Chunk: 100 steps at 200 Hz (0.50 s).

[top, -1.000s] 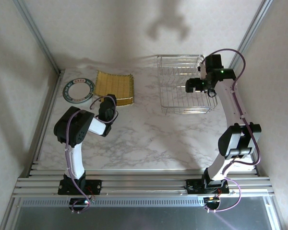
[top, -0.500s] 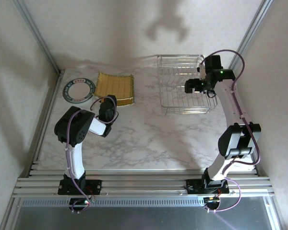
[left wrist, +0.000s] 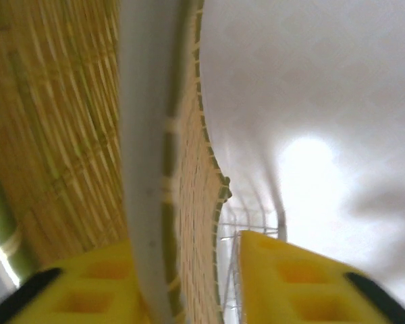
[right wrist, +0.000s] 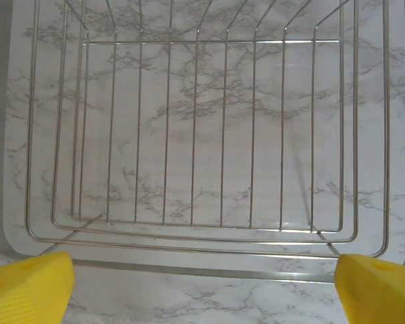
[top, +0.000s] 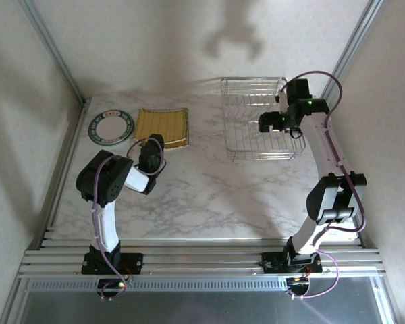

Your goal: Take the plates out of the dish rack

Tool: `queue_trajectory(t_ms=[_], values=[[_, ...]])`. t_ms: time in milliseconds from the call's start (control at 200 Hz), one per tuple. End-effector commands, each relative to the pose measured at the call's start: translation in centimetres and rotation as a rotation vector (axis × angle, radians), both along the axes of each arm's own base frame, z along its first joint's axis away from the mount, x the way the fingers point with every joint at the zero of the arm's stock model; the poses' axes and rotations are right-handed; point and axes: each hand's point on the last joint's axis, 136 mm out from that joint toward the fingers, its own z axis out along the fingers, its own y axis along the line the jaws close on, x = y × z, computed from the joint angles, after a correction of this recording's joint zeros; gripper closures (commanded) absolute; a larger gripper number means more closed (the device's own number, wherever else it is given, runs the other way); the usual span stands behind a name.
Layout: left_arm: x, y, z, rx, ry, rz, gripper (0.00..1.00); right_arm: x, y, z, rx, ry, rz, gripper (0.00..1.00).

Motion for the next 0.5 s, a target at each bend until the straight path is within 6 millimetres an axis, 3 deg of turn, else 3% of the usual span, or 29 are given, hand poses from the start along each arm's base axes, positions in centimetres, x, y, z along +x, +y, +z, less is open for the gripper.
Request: queue_trajectory(t_ms=[0,265,496], values=[[-0.2,-0.3,2.2,-0.030,-0.051,-0.015,0.53,-0.5,0.6,1.0,0.015,-0.025,0.024,0.01],[-0.5,-0.7,1.1,-0.010,0.020,-0.045,0.33,-0.5,0.6,0.9,0.013,-0.027,0.026,0.01],[-0.5,-0.6,0.9,0.189,0.187,-0.074,0.07,-0.5,0.7,1.1,0.017,-0.034,0.029,0.01]])
